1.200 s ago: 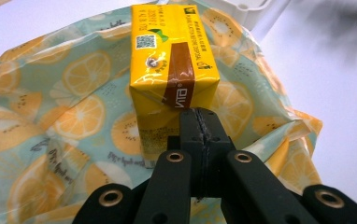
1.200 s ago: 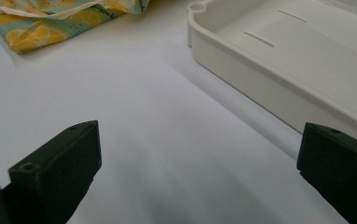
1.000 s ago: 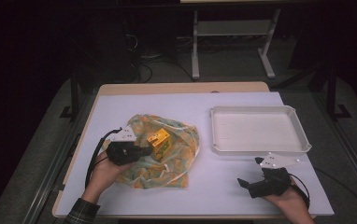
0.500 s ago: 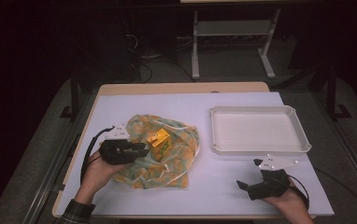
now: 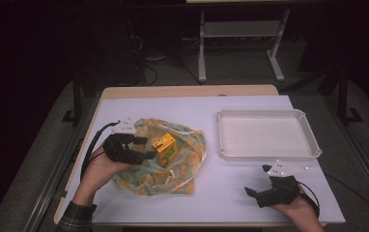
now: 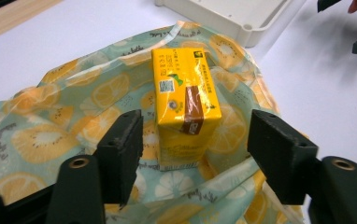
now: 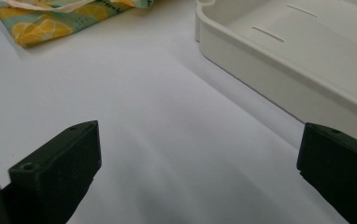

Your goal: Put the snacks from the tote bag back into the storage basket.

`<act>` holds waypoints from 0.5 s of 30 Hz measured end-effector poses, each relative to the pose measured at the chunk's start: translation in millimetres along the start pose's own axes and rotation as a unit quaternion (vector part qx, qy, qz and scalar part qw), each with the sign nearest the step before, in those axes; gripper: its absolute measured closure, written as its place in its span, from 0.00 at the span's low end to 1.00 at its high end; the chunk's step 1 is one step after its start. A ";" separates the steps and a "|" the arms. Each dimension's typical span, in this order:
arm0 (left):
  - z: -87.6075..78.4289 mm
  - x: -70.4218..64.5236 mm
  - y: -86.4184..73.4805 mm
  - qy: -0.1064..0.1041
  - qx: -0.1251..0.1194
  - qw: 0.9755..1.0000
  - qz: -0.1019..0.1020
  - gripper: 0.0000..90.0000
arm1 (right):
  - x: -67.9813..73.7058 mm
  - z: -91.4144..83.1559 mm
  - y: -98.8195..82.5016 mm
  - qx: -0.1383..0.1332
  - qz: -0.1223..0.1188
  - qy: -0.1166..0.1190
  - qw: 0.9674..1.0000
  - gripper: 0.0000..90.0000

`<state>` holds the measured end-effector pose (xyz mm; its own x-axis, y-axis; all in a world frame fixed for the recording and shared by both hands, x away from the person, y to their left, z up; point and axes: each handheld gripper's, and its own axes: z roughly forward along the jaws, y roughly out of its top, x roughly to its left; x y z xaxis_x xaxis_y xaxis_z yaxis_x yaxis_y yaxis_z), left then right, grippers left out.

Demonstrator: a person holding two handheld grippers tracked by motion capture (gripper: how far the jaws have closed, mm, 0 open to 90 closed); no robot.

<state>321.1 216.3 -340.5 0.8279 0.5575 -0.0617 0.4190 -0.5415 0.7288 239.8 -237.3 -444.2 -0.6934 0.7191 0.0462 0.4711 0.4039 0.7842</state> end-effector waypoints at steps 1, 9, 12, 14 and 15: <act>1.7 -0.7 2.6 -0.001 -0.002 1.000 -0.004 0.38 | 0.0 0.1 0.0 0.000 0.000 0.000 1.000 0.00; 14.5 -0.1 19.3 0.009 0.022 1.000 -0.004 0.37 | -0.4 0.3 0.3 0.000 -0.002 0.002 1.000 0.00; 22.6 -0.6 24.7 0.017 0.032 0.999 -0.003 0.37 | -1.2 0.0 0.2 -0.002 -0.003 0.001 1.000 0.00; 25.8 0.0 26.7 0.018 0.036 0.999 -0.002 0.37 | -1.0 0.0 0.1 -0.001 -0.002 0.002 1.000 0.00; 27.3 0.2 27.4 0.019 0.038 0.999 -0.003 0.37 | -0.7 0.0 0.1 0.000 -0.002 0.002 1.000 0.00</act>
<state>342.9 184.3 -339.2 0.8110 0.5837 -0.0394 0.4525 -0.5831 0.6747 240.4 -237.8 -444.2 -0.6974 0.7152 0.0464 0.4685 0.4059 0.7847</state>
